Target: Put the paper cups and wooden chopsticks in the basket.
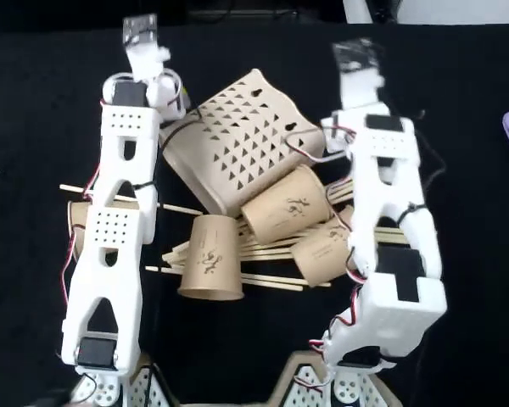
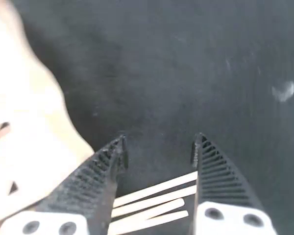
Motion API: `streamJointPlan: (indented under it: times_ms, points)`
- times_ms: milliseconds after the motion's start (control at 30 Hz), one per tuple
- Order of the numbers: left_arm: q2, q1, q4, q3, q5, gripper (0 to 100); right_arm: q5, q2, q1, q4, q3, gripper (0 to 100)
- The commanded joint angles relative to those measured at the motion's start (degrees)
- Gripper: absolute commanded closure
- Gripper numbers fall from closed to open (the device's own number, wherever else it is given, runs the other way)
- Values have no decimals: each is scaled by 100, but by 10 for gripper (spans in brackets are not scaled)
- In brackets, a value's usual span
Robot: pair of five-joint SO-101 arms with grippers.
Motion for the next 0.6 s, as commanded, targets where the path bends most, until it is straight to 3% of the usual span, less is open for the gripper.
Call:
streamJointPlan:
  times_ms: [0,233,367,567]
  points:
    - [-993,-251,202,-207,-44,799,396,110,-88,615,-1068,756]
    - [-1415,-523,2013,-189,-62,801,1749,1015,-97,1864,-2536,709]
    - [-1415,-725,2004,163,-26,802,2259,1209,-281,2840,-3178,707]
    - [-1415,-725,2004,716,-26,802,2321,1200,-484,2998,-3591,706]
